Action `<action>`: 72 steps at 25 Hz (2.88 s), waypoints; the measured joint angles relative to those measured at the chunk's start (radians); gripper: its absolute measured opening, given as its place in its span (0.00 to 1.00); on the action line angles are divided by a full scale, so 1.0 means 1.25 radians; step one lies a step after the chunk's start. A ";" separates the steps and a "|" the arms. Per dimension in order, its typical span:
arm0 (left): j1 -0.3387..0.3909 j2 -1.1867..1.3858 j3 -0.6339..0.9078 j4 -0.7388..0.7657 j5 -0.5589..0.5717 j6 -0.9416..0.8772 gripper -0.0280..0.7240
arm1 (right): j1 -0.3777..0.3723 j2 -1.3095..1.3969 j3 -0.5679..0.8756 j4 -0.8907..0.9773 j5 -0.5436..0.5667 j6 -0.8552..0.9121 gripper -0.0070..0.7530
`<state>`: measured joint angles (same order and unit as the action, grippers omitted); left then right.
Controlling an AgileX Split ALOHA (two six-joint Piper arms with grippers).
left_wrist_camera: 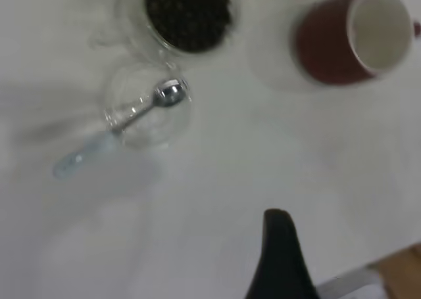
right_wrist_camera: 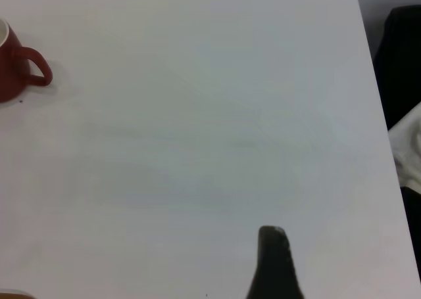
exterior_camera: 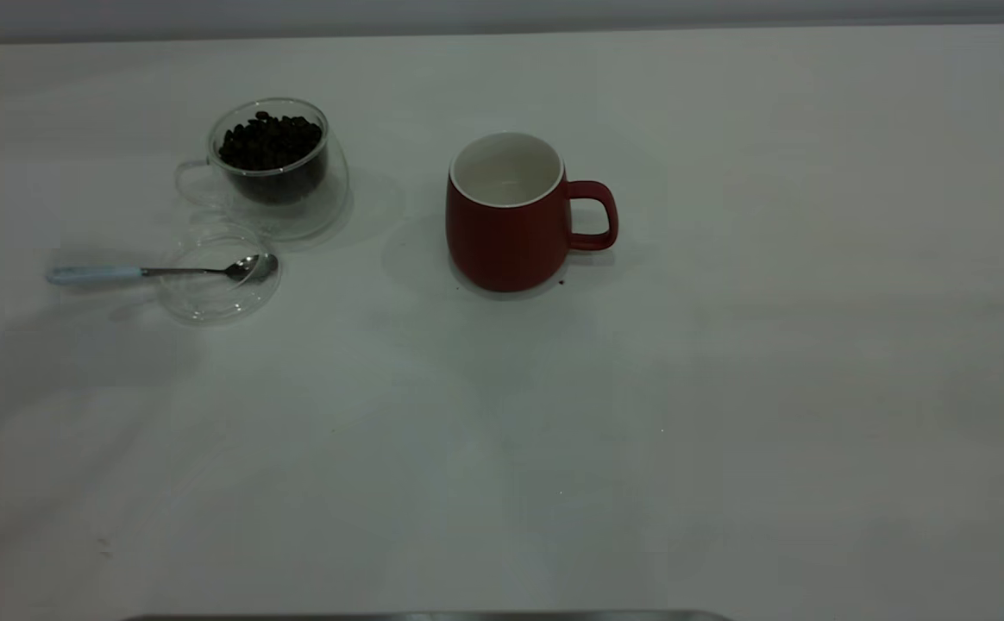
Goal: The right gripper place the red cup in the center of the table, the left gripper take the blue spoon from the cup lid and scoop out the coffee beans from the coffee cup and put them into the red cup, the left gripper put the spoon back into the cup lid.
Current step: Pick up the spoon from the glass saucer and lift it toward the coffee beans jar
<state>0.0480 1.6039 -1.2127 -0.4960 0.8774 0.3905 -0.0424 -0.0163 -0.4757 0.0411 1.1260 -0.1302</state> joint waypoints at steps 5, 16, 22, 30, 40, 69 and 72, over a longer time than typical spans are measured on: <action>0.155 0.079 -0.027 -0.167 0.030 0.198 0.82 | 0.000 0.000 0.000 0.000 0.000 0.000 0.78; 0.425 0.200 -0.033 -0.272 0.151 0.411 0.82 | 0.000 0.000 0.000 0.000 0.000 0.000 0.78; 0.430 0.328 -0.034 -0.252 0.173 0.461 0.82 | 0.000 0.000 0.000 0.000 0.000 0.000 0.78; 0.430 0.510 -0.036 -0.248 0.136 0.484 0.82 | 0.000 0.000 0.000 0.000 0.000 0.000 0.78; 0.417 0.595 -0.041 -0.280 0.059 0.546 0.82 | 0.000 0.000 0.000 0.000 0.000 0.000 0.78; 0.383 0.773 -0.042 -0.565 0.102 0.708 0.82 | 0.000 0.000 0.000 0.000 0.000 0.000 0.78; 0.383 0.778 -0.042 -0.572 0.109 0.712 0.82 | 0.000 0.000 0.000 0.000 0.000 0.000 0.78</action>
<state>0.5266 2.5761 -1.2657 -1.2109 1.0131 1.2801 -0.0424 -0.0163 -0.4757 0.0411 1.1260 -0.1302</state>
